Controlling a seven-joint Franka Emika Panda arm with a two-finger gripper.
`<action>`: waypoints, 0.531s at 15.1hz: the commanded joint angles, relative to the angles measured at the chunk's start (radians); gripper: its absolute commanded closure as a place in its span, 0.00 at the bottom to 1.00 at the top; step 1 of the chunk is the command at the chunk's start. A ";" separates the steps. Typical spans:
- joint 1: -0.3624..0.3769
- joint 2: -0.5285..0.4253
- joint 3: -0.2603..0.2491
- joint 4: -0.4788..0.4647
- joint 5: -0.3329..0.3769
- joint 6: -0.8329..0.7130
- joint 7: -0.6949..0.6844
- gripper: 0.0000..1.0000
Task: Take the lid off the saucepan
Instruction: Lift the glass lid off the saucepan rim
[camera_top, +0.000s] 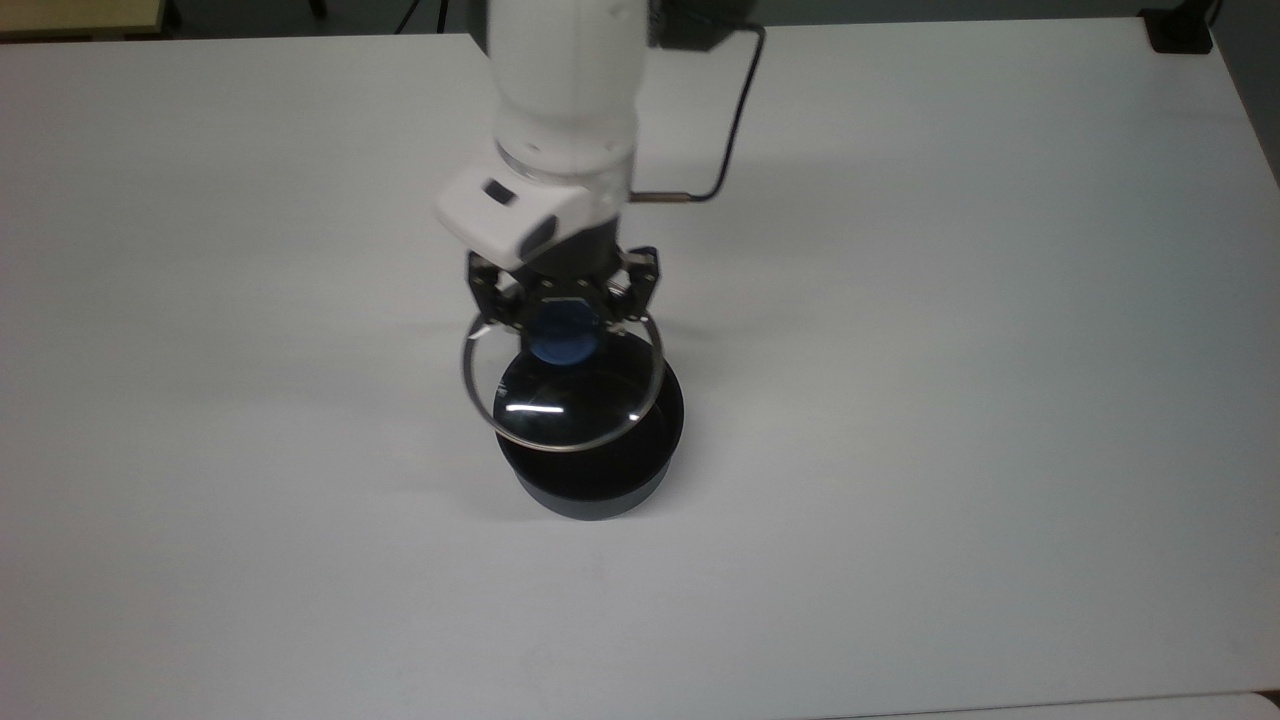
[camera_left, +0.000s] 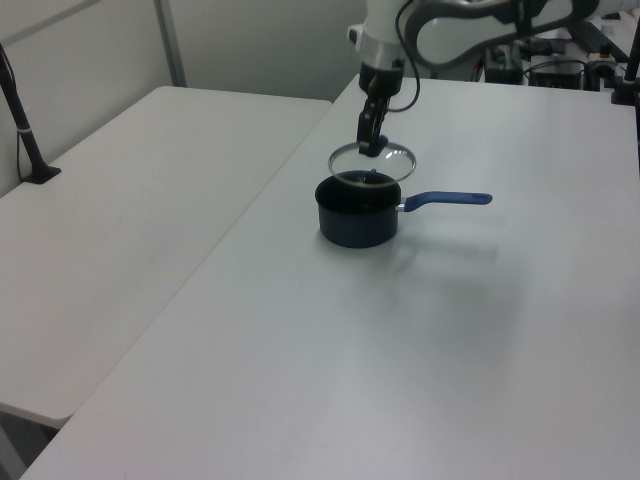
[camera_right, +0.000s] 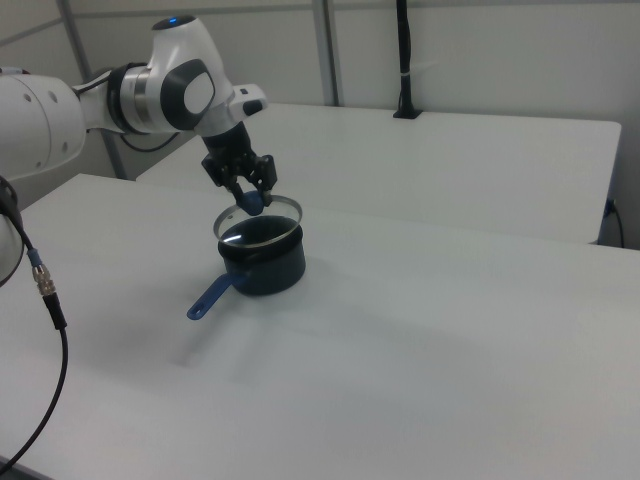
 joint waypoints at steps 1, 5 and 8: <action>-0.079 -0.100 -0.003 -0.109 -0.003 -0.016 -0.082 0.47; -0.214 -0.224 0.003 -0.300 0.001 0.010 -0.242 0.47; -0.292 -0.396 0.007 -0.605 0.000 0.194 -0.309 0.48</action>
